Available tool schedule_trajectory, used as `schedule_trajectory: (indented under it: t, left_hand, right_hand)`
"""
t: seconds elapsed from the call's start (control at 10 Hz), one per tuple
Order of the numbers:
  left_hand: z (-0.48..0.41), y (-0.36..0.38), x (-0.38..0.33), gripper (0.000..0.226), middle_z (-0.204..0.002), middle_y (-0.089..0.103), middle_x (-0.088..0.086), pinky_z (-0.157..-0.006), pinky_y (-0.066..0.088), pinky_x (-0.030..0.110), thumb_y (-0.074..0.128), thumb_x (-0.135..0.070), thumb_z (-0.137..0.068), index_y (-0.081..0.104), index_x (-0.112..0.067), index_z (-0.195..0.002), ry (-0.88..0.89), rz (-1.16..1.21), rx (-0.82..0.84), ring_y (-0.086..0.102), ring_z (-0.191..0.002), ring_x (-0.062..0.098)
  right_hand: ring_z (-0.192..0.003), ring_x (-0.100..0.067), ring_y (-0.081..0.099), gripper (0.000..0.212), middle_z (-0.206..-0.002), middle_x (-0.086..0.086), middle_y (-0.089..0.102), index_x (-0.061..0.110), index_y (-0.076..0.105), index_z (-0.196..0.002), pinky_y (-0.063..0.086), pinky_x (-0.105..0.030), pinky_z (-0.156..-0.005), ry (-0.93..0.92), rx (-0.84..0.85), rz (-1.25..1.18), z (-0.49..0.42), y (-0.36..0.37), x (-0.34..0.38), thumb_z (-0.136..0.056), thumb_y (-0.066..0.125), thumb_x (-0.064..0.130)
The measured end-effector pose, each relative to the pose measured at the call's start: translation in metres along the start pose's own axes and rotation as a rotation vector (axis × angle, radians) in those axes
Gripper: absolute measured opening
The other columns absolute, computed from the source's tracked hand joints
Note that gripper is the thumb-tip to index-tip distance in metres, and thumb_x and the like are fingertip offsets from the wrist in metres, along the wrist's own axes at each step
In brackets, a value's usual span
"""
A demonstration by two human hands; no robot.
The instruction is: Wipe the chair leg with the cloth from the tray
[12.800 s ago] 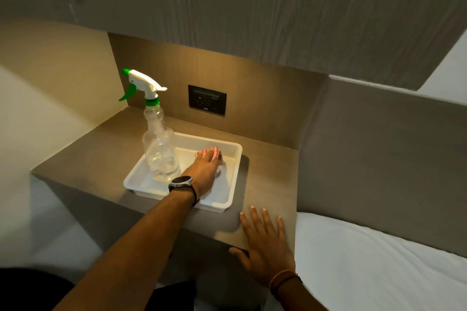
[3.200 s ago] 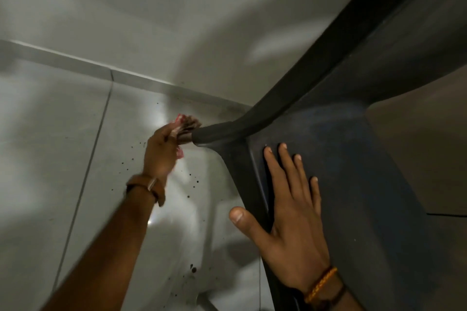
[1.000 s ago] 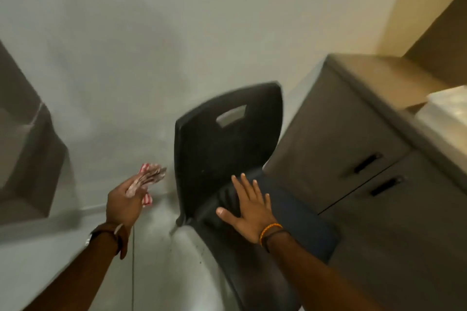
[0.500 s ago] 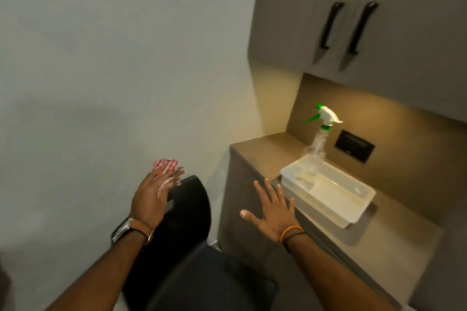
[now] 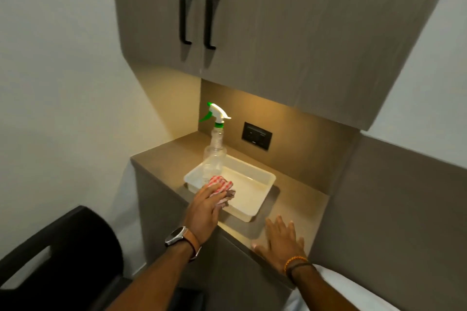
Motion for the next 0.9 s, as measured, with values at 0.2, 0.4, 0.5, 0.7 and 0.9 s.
schedule_trajectory:
  t: [0.2,0.4,0.5,0.7,0.9]
  left_hand:
    - [-0.051,0.072,-0.013,0.036,-0.155,0.058,0.007,-0.123,0.043,0.045,0.064,-0.017,-0.102,0.07,-0.017,-0.138,0.019,-0.006,0.09,0.05,-0.148,0.026]
    - [-0.117,0.125,-0.006,0.05,-0.166,0.044,0.004,-0.129,0.03,0.034,0.064,-0.013,-0.101,0.058,-0.02,-0.151,-0.031,-0.042,0.169,0.036,-0.158,0.025]
    - [-0.134,0.164,0.005,0.055,-0.172,0.032,0.01,-0.132,0.021,0.043,0.055,-0.021,-0.105,0.045,-0.019,-0.159,-0.018,-0.248,0.437,0.025,-0.161,0.031]
    - [-0.135,0.204,0.024,0.062,-0.178,-0.012,0.01,-0.13,-0.007,0.054,0.031,-0.031,-0.113,0.004,-0.023,-0.169,0.005,-0.485,0.946,-0.014,-0.163,0.039]
    - [-0.133,0.165,0.014,0.061,-0.178,0.006,0.006,-0.128,-0.006,0.061,0.042,-0.021,-0.107,0.027,-0.035,-0.164,-0.12,-0.261,0.794,-0.008,-0.164,0.04]
  right_hand:
    - [-0.161,-0.038,-0.013,0.107,-0.177,0.0,-0.012,0.038,-0.001,-0.166,-0.01,-0.061,-0.125,0.013,0.034,0.109,-0.013,0.042,-0.032,-0.08,0.021,0.097]
    - [-0.162,-0.031,-0.013,0.124,-0.178,0.004,-0.008,0.036,0.004,-0.166,-0.015,-0.061,-0.122,-0.021,-0.046,0.113,-0.018,0.049,-0.031,-0.064,0.005,0.107]
    - [-0.162,-0.03,-0.014,0.128,-0.177,0.005,-0.009,0.038,0.002,-0.166,-0.017,-0.061,-0.121,-0.032,-0.062,0.106,-0.02,0.05,-0.034,-0.059,-0.002,0.108]
    - [-0.162,-0.031,-0.012,0.127,-0.177,0.004,-0.008,0.039,0.001,-0.165,-0.02,-0.06,-0.118,-0.04,-0.055,0.118,-0.024,0.053,-0.036,-0.059,0.0,0.11]
    - [-0.162,-0.029,-0.013,0.127,-0.178,0.005,-0.007,0.038,0.005,-0.166,-0.018,-0.06,-0.12,-0.023,-0.011,0.084,-0.02,0.048,-0.033,-0.061,0.003,0.109]
Point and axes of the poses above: each hand's wrist, its own z-axis away from the middle knuckle, its own y-axis out of the palm, x = y × z, the point moved 5 cm from there along -z, towards the middle knuckle
